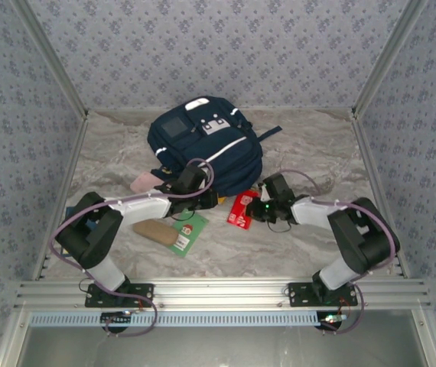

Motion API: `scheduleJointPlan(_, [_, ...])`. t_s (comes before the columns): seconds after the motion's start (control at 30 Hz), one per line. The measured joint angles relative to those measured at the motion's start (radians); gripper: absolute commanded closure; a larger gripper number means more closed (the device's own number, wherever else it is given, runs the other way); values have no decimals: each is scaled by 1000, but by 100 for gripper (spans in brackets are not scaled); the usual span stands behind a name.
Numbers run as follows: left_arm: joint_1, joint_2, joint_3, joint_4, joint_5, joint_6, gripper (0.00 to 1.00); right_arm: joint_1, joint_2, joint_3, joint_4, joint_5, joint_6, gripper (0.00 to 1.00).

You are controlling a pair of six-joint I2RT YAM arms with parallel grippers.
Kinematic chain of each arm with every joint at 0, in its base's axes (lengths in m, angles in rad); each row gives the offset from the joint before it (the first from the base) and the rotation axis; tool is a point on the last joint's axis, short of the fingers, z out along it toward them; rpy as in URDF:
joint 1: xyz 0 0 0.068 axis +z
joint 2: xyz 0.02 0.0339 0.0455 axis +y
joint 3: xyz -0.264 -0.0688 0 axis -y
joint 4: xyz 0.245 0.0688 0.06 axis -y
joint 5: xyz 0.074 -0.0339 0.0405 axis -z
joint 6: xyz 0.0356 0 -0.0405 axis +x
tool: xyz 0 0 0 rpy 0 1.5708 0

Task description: Pack the student bag

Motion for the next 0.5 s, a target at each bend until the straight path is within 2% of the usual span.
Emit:
scheduleJointPlan(0.1, [-22, 34, 39, -5, 13, 6, 73, -1, -90, -70, -27, -26, 2, 89])
scheduleJointPlan(0.13, [-31, 52, 58, -6, 19, 9, 70, -1, -114, -84, -42, -40, 5, 83])
scheduleJointPlan(0.2, [-53, 98, 97, -5, 39, 10, 64, -5, -171, -93, -86, -63, 9, 65])
scheduleJointPlan(0.27, [-69, 137, 124, -3, 63, 2, 60, -32, -233, -92, -123, -75, -2, 56])
scheduleJointPlan(0.37, [-81, 192, 152, -1, 105, -14, 54, -134, -320, -79, -161, -82, -10, 52])
scheduleJointPlan(0.5, [-80, 229, 176, 8, 145, -38, 51, -249, -299, -40, -183, -92, -17, 51])
